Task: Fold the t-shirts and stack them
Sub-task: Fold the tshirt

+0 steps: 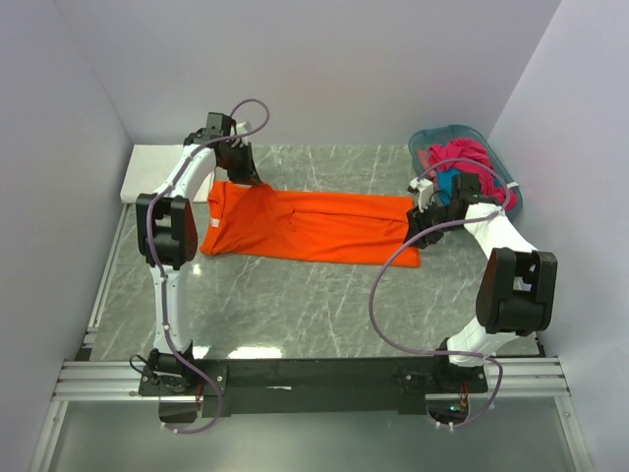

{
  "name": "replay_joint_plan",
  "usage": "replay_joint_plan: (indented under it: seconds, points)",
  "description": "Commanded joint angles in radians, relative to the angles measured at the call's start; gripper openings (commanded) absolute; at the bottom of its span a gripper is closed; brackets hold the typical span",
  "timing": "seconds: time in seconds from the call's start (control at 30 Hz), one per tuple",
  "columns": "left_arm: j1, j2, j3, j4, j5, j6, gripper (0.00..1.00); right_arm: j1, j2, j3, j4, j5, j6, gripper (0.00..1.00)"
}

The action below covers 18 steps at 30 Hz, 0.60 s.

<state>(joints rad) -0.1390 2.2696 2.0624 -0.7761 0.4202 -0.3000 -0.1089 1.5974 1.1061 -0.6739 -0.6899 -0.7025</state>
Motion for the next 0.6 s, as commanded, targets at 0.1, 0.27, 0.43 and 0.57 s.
replay_joint_plan:
  seconds: [0.1,0.27,0.43,0.57]
  points:
    - [0.003,-0.001,0.039,0.018,0.022,0.03,0.0,0.006,-0.022,0.012,-0.009,-0.014,-0.015,0.48]
    - [0.003,-0.008,0.044,0.038,0.031,0.039,0.0,0.005,-0.017,0.012,-0.007,-0.017,-0.014,0.48]
    - [0.003,-0.05,0.015,0.083,0.048,0.05,0.0,0.005,-0.017,0.006,-0.009,-0.014,-0.017,0.48]
    - [0.003,-0.097,-0.042,0.141,0.057,0.058,0.0,0.006,-0.017,0.006,-0.009,-0.016,-0.015,0.48]
